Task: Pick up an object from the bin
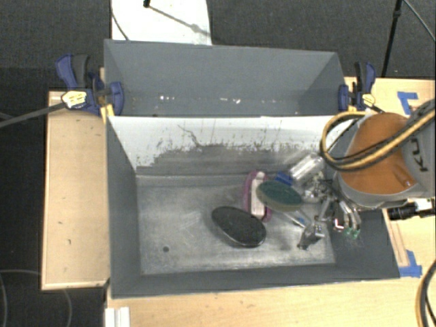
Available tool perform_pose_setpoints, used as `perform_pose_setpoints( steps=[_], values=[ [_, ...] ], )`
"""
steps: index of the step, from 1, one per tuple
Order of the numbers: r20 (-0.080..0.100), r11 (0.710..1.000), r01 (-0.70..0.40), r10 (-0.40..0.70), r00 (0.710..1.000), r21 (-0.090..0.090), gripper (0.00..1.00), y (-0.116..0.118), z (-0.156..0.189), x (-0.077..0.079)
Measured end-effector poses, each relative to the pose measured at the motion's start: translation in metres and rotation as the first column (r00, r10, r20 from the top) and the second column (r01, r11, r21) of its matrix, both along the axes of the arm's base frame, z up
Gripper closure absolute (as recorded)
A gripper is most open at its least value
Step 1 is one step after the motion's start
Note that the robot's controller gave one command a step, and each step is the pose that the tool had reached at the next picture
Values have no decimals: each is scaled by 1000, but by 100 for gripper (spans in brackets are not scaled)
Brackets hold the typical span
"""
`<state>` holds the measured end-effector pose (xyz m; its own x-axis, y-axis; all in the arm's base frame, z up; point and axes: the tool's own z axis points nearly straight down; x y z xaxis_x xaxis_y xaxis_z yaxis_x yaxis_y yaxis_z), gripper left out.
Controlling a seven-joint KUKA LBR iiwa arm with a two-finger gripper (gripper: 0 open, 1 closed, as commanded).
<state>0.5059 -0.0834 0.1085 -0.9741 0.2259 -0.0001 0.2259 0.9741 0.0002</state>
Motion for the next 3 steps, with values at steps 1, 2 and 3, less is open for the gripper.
perform_pose_setpoints(
  steps=[1,2,3],
  values=[
    [10,990,-141,142,990,-4,0,4,-36,6],
    [14,977,-213,213,977,-4,0,64,-35,-26],
    [11,977,-215,215,977,-3,100,63,-34,-25]
  ],
)
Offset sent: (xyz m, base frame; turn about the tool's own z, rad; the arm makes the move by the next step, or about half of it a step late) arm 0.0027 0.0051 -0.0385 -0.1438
